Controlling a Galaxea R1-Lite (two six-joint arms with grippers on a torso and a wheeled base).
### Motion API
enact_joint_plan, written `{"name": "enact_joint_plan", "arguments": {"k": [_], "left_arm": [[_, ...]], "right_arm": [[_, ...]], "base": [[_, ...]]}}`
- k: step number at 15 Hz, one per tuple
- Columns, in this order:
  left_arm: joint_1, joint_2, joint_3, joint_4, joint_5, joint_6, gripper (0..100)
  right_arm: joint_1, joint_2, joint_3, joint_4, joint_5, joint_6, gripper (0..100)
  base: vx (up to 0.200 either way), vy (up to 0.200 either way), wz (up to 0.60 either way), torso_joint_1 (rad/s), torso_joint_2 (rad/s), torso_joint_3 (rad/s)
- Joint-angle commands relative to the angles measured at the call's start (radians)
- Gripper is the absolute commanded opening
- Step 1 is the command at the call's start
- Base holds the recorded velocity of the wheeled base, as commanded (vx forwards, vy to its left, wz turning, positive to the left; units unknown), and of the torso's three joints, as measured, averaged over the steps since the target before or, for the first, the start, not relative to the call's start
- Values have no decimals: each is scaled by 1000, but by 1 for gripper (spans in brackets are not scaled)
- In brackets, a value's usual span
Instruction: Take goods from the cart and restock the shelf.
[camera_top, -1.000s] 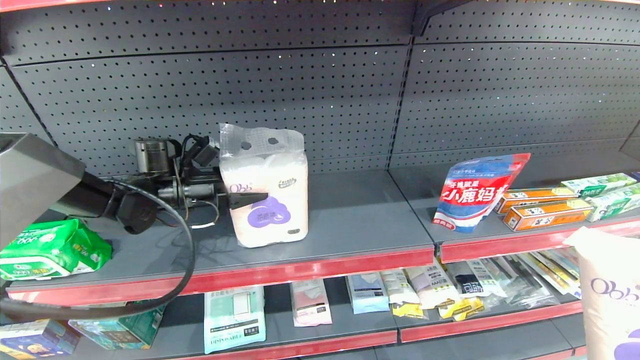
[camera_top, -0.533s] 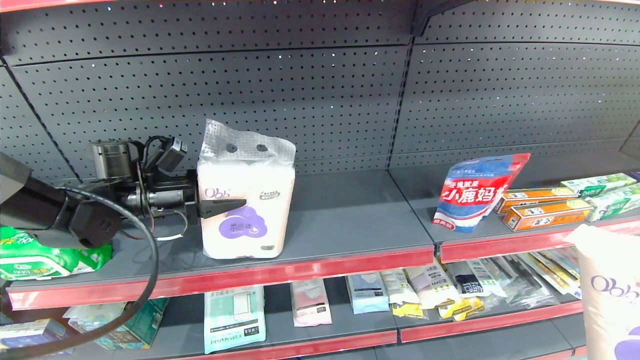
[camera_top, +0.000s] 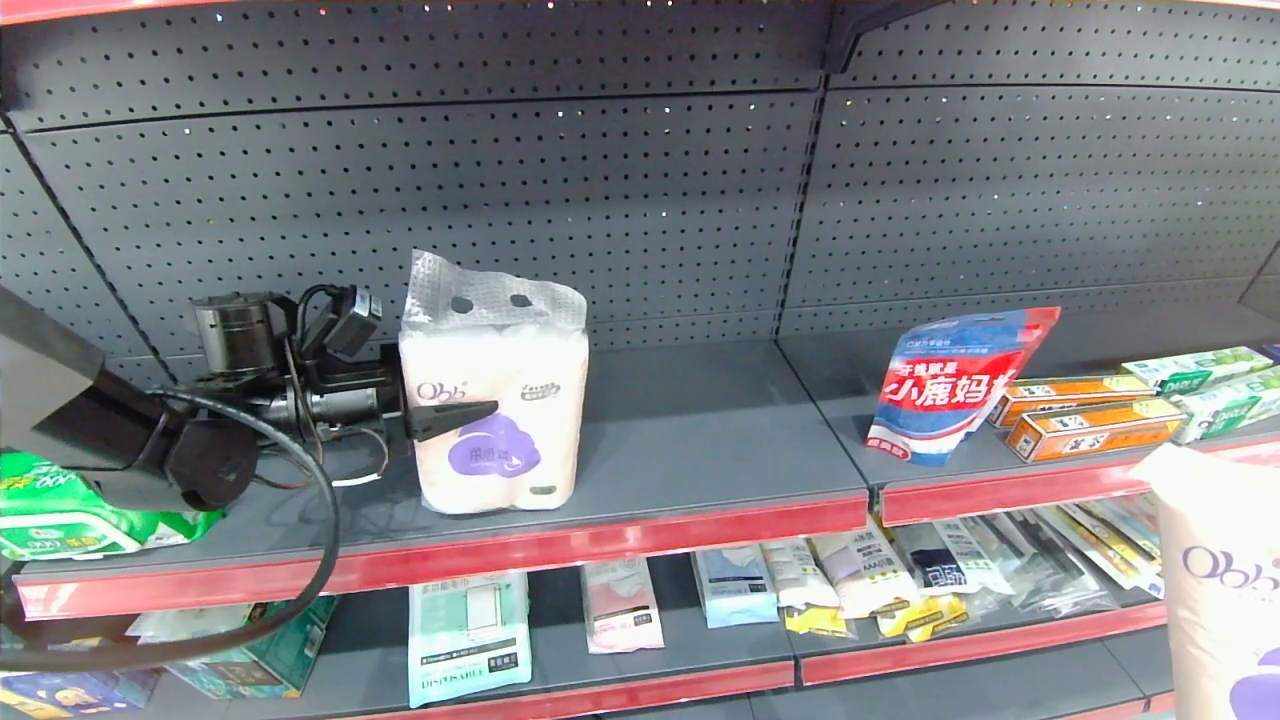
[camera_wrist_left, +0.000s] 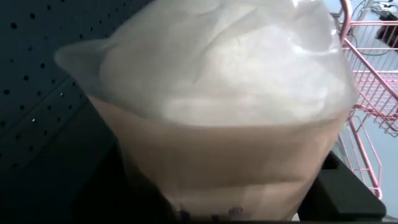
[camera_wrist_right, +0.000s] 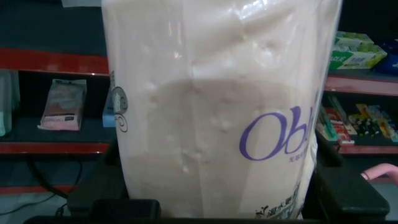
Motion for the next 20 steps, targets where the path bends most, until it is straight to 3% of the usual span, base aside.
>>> {"name": "enact_joint_plan", "arguments": {"k": [1,9,14,20], "left_arm": [[-10,24,0,0,4,1,0],[-18,-16,122,-16,-5,1,0],[-15,-14,132,-54,-56,-9,0],[-15,-16,140,-56,-76,-12,0]], "right_arm": [[-1,0,-1,0,0,0,0],[0,5,-4,0,0,0,0],[-1,12,-7,0,0,0,0],[-1,12,-9,0,0,0,0]], "base": [[0,0,0,0,0,0],[0,0,0,0,0,0],[0,0,0,0,0,0],[0,0,0,0,0,0]]}}
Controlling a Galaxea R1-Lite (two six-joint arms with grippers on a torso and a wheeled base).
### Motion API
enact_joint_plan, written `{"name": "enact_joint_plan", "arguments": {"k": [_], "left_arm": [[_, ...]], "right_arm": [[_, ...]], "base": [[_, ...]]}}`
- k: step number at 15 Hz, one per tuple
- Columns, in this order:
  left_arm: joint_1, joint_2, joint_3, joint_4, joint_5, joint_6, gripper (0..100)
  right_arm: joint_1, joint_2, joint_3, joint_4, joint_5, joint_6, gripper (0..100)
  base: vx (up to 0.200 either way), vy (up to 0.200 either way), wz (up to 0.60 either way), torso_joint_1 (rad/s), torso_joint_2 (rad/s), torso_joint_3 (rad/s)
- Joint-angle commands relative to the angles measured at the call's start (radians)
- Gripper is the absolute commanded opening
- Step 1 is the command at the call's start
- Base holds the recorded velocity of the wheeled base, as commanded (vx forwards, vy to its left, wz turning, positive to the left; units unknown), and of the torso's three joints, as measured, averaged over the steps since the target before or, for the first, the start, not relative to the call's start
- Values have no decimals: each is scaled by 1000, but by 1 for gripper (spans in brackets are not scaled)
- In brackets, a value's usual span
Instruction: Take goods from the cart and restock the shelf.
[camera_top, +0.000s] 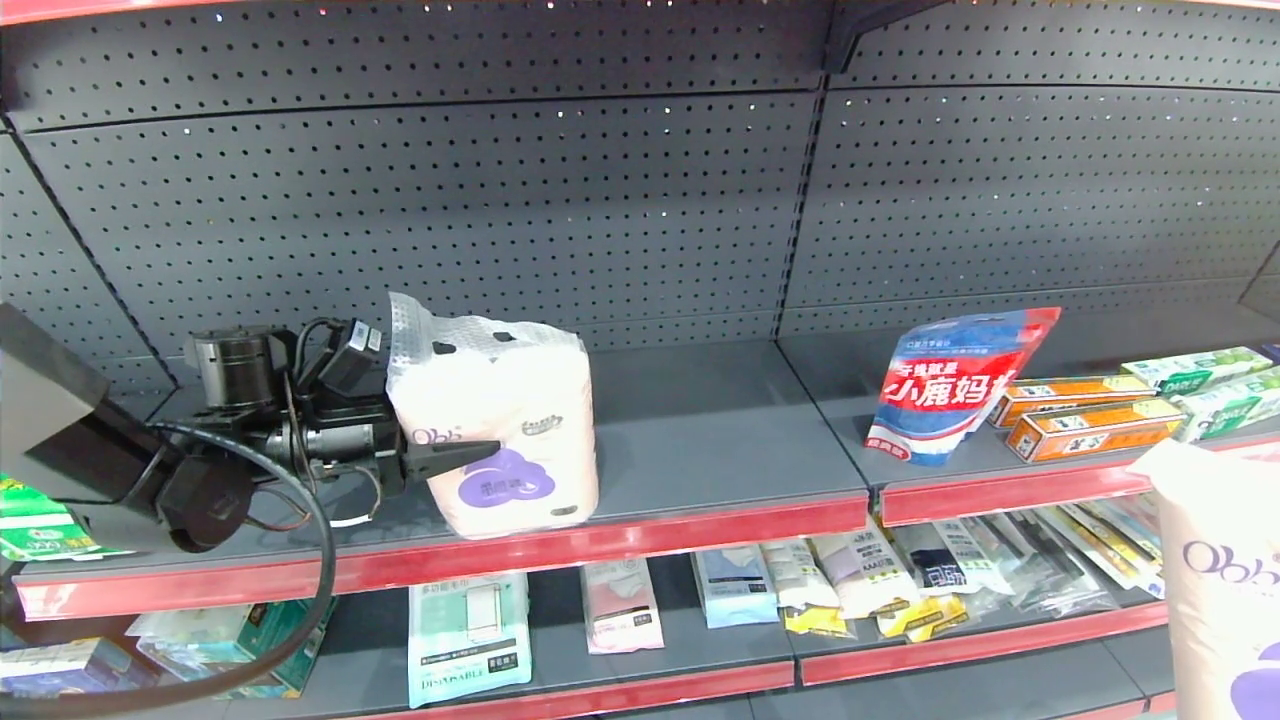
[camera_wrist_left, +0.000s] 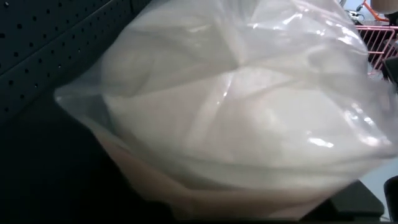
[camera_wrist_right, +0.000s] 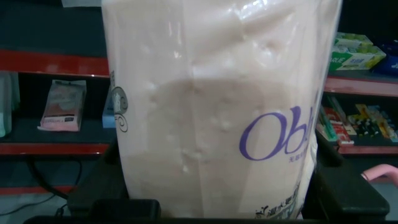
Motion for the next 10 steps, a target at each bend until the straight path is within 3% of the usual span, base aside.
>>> {"name": "enact_joint_plan", "arguments": {"k": [1,3,10], "left_arm": [[0,3,-7,1,-2,0,0],[0,3,1,1,-2,-42,0],[-1,9,7,-23,-3,-43,0]], "right_arm": [[0,2,-1,0,0,0,0],[0,8,-6,0,-1,0,0],[0,8,-12,0,0,0,0]], "base": [[0,0,0,0,0,0],[0,0,0,0,0,0],[0,0,0,0,0,0]]}}
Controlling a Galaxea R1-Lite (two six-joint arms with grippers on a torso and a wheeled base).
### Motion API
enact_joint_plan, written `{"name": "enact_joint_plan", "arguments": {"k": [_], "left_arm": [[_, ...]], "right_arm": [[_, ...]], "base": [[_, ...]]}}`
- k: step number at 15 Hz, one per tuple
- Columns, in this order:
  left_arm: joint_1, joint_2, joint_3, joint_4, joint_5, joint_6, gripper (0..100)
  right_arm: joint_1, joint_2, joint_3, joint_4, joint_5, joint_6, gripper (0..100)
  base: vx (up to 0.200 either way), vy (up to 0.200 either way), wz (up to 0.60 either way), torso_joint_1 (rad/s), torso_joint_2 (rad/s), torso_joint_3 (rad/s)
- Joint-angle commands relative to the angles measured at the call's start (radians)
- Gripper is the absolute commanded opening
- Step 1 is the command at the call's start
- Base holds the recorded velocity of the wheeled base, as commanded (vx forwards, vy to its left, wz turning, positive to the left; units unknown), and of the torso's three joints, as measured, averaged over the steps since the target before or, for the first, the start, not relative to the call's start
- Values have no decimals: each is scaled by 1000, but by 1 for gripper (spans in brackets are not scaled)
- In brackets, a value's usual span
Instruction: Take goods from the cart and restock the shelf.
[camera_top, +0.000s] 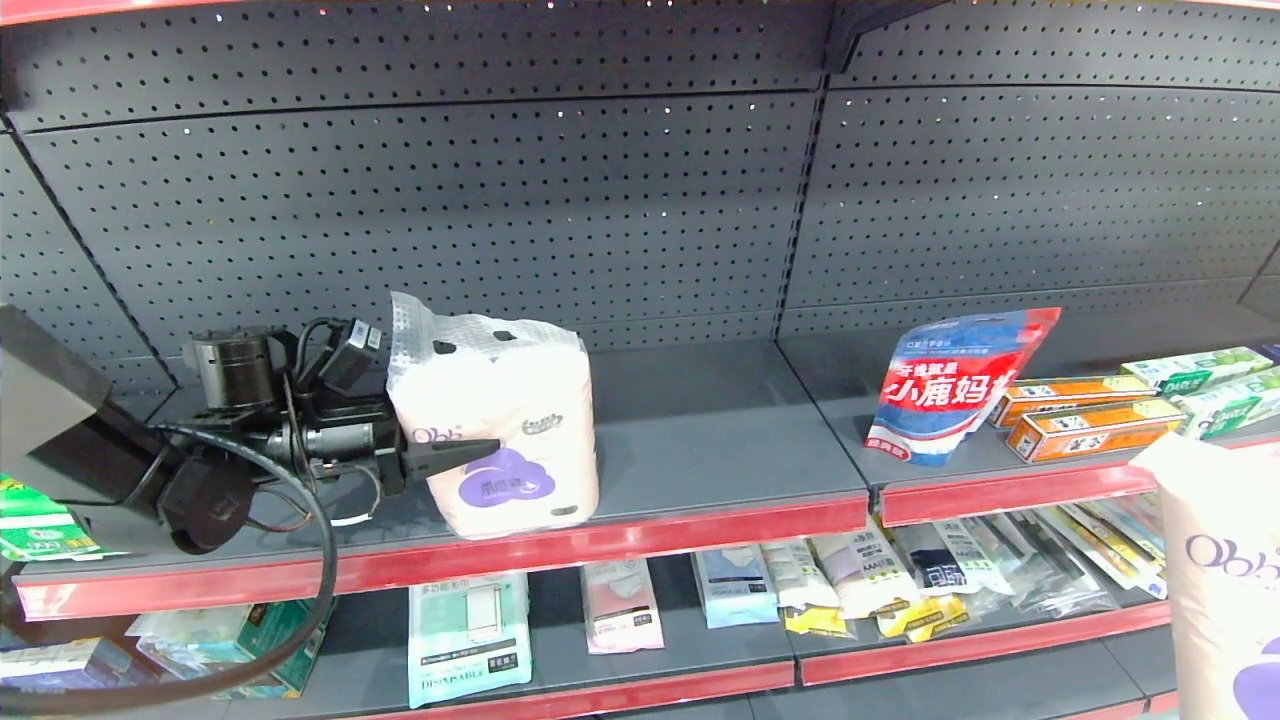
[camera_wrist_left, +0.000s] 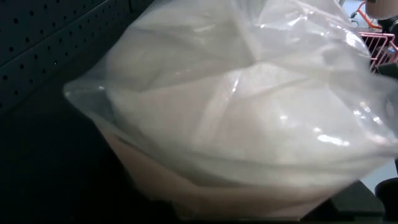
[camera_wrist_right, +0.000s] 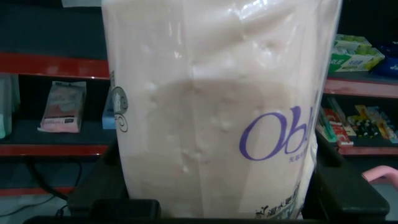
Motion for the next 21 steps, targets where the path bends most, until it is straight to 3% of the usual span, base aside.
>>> {"name": "enact_joint_plan", "arguments": {"k": [1,8,10,11,12,16,18,21], "left_arm": [[-3,2,2,-11,0,0,100],[3,-67,10,-17,3,-45,100],[3,-130,10,-19,3,-104,100],[3,-181,12,-17,3,-150,100],[3,-214,10,-19,6,-170,100],[39,-231,7,-103,29,-181,100],[49,-251,-1,-114,112,-226,100],[48,-296,4,-169,237,-325,100]], "right_arm": [[0,1,-2,0,-1,0,0],[0,1,-2,0,0,0,0],[0,2,-7,0,0,0,0],[1,4,-7,0,0,0,0],[1,9,-7,0,2,1,0],[3,27,-7,-3,8,1,0],[3,36,-5,-7,10,1,0],[6,36,-1,-7,13,1,0]], "base": [[0,0,0,0,0,0],[0,0,0,0,0,0],[0,0,0,0,0,0],[0,0,0,0,0,0],[0,0,0,0,0,0],[0,0,0,0,0,0],[0,0,0,0,0,0],[0,0,0,0,0,0]]}}
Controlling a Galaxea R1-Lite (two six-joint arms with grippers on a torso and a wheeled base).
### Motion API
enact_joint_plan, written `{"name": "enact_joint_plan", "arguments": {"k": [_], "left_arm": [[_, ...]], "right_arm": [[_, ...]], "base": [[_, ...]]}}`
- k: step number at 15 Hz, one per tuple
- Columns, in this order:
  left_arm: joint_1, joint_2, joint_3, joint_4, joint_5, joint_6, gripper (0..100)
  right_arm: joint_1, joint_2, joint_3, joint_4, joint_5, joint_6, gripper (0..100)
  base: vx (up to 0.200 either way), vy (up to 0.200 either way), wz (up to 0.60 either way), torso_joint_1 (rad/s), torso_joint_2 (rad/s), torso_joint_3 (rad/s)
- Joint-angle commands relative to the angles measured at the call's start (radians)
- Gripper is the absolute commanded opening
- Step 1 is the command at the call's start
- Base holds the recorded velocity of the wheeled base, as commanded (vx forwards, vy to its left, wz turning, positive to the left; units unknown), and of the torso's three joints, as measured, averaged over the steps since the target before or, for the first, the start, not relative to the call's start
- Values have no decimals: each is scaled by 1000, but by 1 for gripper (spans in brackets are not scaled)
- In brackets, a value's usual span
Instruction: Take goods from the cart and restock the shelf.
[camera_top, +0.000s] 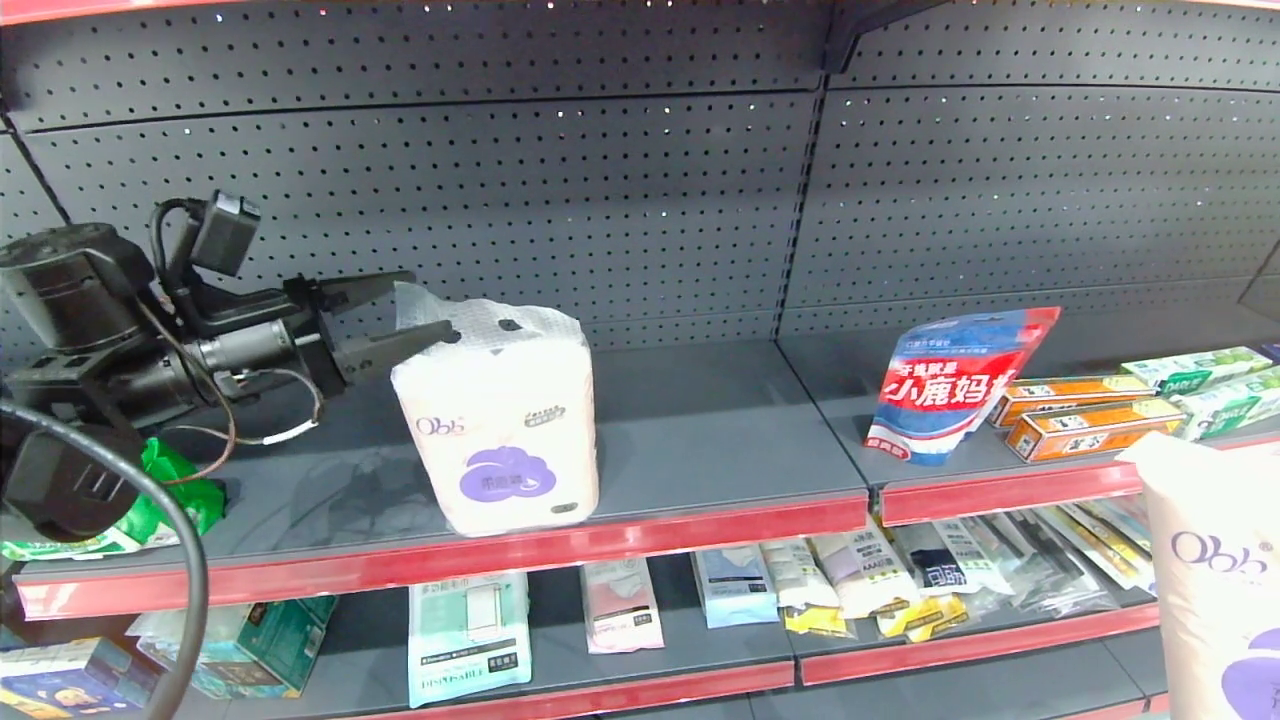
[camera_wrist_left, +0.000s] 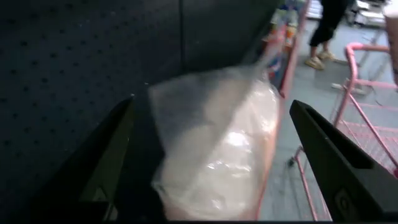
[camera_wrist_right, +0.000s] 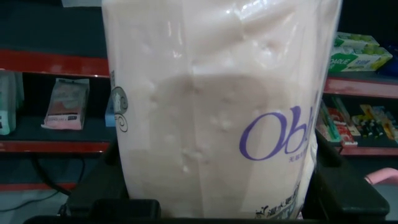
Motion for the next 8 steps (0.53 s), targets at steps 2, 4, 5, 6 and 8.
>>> {"name": "enact_joint_plan", "arguments": {"k": [2,4,5,6,8], "left_arm": [[2,-51,11,-57,102,-34,100],[2,-82,6,-59,258,-39,100],[0,-95,9,-59,324,-39,100],[2,-126,14,-45,388,-37,100],[16,-210,54,32,459,-34,100]], "right_arm": [[3,3,4,0,2,1,0],[3,3,5,0,2,1,0],[5,3,5,0,3,3,0],[5,5,5,0,5,3,0],[7,12,1,0,19,4,0]], "base": [[0,0,0,0,0,0],[0,0,0,0,0,0],[0,0,0,0,0,0],[0,0,0,0,0,0],[0,0,0,0,0,0]]}}
